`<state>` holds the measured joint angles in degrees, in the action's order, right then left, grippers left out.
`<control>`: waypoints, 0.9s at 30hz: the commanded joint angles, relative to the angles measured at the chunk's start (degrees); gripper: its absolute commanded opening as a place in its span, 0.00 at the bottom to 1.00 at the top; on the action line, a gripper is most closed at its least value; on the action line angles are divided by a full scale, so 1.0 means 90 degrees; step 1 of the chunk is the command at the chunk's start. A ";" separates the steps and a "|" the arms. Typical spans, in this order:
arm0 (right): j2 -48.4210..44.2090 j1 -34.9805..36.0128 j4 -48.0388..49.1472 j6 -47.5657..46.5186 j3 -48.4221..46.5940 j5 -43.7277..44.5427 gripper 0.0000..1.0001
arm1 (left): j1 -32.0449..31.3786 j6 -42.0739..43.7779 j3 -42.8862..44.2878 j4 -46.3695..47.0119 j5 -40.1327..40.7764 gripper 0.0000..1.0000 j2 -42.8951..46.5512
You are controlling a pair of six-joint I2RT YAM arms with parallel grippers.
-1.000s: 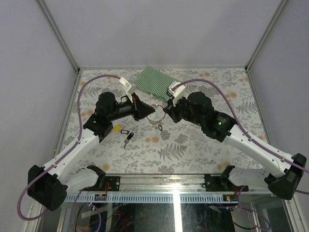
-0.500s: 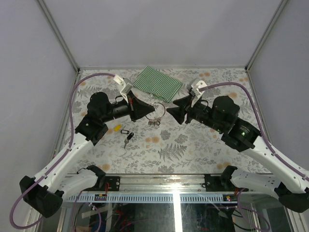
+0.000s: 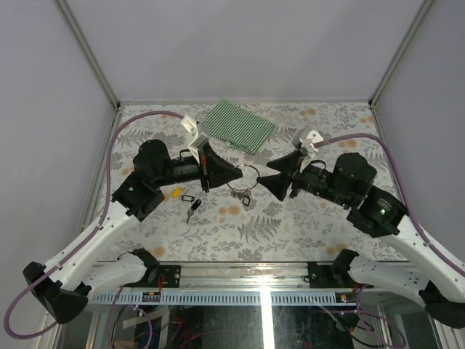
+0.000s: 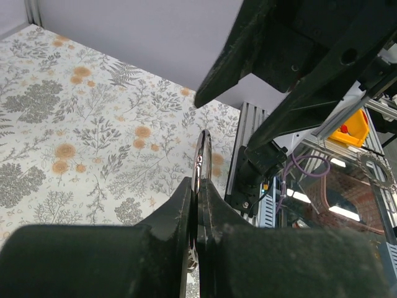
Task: Put the keys on the keyring
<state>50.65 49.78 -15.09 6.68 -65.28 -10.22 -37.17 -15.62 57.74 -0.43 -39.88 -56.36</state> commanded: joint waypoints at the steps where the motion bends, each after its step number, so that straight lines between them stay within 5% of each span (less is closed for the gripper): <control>1: -0.0767 0.0036 0.0416 -0.0020 0.0241 -0.0100 0.60 | -0.0050 -0.0038 0.0385 0.0199 -0.0037 0.00 0.0078; 27: -0.1956 0.0036 0.1346 -0.0189 0.1288 -0.0075 0.59 | -0.0062 0.0094 0.2134 -0.0821 -0.0853 0.00 -0.0040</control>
<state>34.24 49.78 -8.43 6.02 -54.02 -9.96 -37.47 -15.51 73.95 -7.86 -44.23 -57.25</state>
